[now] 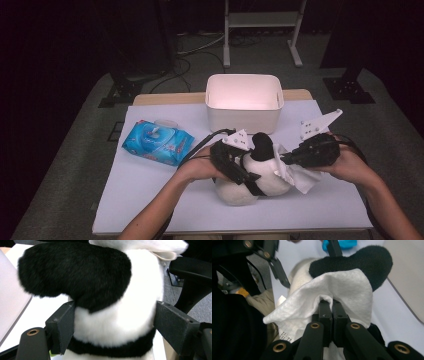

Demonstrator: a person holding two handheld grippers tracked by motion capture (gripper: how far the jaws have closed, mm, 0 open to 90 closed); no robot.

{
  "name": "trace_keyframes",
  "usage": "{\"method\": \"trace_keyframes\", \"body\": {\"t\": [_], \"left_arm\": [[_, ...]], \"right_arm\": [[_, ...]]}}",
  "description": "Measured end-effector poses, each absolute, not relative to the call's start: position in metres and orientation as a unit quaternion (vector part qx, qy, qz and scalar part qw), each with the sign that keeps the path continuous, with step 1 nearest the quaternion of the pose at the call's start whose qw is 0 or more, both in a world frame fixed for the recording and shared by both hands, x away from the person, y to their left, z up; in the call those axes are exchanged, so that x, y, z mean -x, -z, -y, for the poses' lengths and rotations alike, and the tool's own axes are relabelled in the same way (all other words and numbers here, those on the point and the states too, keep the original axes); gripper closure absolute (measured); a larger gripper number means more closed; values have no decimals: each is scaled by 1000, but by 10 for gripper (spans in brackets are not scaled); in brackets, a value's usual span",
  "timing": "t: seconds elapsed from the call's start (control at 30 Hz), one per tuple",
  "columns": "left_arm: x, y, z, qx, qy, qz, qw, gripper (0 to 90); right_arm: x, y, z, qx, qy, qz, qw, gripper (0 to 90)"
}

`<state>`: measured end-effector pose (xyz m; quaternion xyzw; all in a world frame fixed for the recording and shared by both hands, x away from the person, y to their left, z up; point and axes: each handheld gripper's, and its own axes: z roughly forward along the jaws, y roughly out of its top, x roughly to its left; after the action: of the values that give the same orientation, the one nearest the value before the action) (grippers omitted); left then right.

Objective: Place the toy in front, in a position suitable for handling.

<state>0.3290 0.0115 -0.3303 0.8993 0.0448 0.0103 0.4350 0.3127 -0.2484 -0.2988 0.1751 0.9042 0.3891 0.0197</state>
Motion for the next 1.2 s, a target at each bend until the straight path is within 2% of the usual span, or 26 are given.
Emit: {"method": "trace_keyframes", "body": {"t": [0.3, 0.33, 0.53, 0.63, 0.67, 0.87, 1.2], "left_arm": [[-330, 334, -26, -913, -19, -58, 404, 170], [-332, 337, -31, -915, -19, -67, 397, 143], [-339, 354, -34, -926, -19, -84, 368, 115], [-342, 365, -33, -923, 7, -87, 375, 149], [-341, 367, -33, -922, 7, -82, 379, 207], [-335, 366, -33, -922, -3, -75, 379, 277], [-329, 367, -32, -920, -1, -65, 386, 297]], "right_arm": [[-312, 321, 275, -209, -376, -903, 23, 878], [-312, 326, 281, -218, -377, -900, 20, 878], [-309, 339, 292, -232, -371, -899, 12, 878], [-307, 345, 295, -234, -375, -897, 3, 878], [-306, 345, 296, -234, -373, -898, 7, 877], [-308, 334, 294, -226, -371, -901, 16, 878], [-313, 315, 272, -201, -368, -908, 19, 877]]}}
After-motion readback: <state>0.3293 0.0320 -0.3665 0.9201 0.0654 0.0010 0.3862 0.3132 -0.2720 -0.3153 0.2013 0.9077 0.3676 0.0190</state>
